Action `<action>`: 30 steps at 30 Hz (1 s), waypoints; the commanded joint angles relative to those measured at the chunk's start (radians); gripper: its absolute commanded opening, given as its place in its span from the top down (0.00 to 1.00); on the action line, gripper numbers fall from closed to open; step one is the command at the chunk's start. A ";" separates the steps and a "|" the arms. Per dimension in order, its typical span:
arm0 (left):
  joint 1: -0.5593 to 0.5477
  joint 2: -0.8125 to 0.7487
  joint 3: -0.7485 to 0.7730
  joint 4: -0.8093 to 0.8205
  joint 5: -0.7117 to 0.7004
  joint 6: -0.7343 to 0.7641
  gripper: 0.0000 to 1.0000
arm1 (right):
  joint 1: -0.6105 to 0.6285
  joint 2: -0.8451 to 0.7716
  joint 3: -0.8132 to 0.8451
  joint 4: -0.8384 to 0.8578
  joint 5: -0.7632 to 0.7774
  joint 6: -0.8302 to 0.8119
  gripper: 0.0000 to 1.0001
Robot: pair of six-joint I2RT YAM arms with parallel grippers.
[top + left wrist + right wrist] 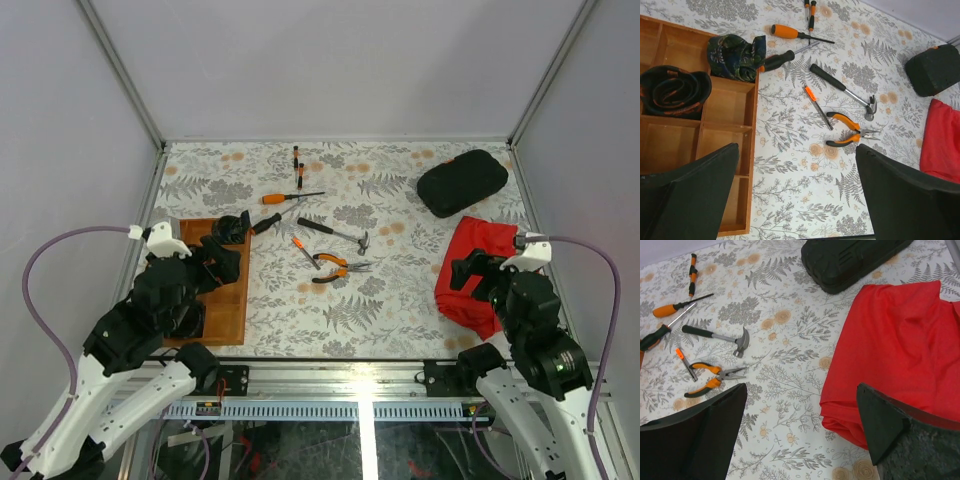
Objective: Sort the tools into containers
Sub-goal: Move the storage box to the center of the board.
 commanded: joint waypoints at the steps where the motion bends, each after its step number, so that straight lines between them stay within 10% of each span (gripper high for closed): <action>1: 0.051 0.047 0.079 -0.033 0.096 0.065 0.01 | -0.106 0.102 0.111 -0.036 -0.121 0.002 0.03; 30: 0.144 0.254 -0.013 0.208 0.155 0.064 0.00 | -0.299 0.658 0.237 0.032 -0.308 0.242 0.01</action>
